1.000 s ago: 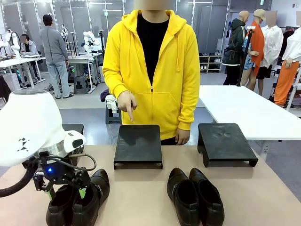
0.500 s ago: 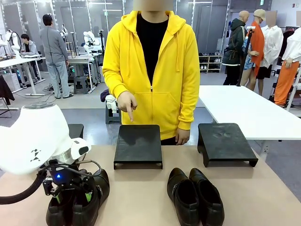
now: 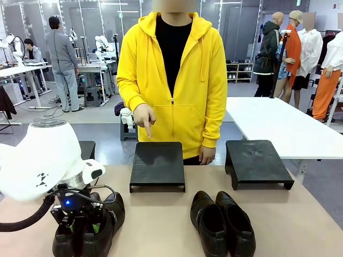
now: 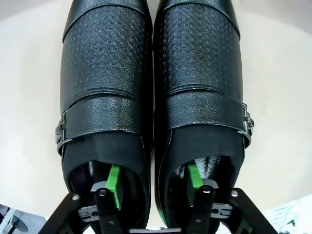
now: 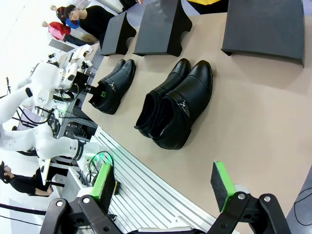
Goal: Place the shoes on the stand as instructed by the person.
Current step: Pick up one pair of Shoes and place it on the Shoes Stand indicated by the person.
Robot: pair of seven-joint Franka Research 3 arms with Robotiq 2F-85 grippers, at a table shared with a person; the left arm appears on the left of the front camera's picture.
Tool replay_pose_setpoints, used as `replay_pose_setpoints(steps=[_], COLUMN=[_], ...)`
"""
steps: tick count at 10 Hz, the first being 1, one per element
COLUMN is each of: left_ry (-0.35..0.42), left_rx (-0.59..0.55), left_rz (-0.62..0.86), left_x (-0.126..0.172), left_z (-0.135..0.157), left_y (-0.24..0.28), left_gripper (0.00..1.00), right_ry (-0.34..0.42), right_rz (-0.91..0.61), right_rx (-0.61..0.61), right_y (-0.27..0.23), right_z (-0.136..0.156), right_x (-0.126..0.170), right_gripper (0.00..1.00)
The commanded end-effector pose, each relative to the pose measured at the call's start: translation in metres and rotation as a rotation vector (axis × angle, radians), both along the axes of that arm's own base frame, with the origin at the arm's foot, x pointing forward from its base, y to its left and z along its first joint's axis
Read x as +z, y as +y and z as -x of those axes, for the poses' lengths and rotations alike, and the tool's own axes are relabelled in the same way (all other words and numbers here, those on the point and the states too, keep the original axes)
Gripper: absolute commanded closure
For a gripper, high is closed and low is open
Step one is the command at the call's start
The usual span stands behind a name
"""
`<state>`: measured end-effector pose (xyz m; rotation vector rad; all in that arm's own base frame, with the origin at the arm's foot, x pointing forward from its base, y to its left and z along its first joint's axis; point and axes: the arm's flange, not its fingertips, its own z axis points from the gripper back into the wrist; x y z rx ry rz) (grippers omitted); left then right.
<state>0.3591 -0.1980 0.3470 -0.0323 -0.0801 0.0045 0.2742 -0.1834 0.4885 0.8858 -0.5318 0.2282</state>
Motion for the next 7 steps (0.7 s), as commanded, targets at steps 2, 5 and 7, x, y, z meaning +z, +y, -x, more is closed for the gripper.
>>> replay_pose_setpoints(steps=[2, 5, 7], left_ry=[0.000, -0.016, -0.023], left_rx=[0.029, 0.019, 0.020], left_rz=[-0.046, -0.052, -0.069], left_x=[-0.012, -0.004, 0.000], left_z=[0.019, 0.018, 0.016], left_y=[0.005, 0.004, 0.004], left_gripper=[1.00, 1.00, 1.00], right_ry=[-0.018, -0.018, -0.018], right_rz=[-0.010, -0.010, -0.010], right_rx=[0.007, 0.007, 0.007], right_y=[0.000, 0.000, 0.000], right_z=[0.000, 0.000, 0.000], right_x=[0.000, 0.000, 0.000], right_gripper=[0.00, 0.00, 0.00])
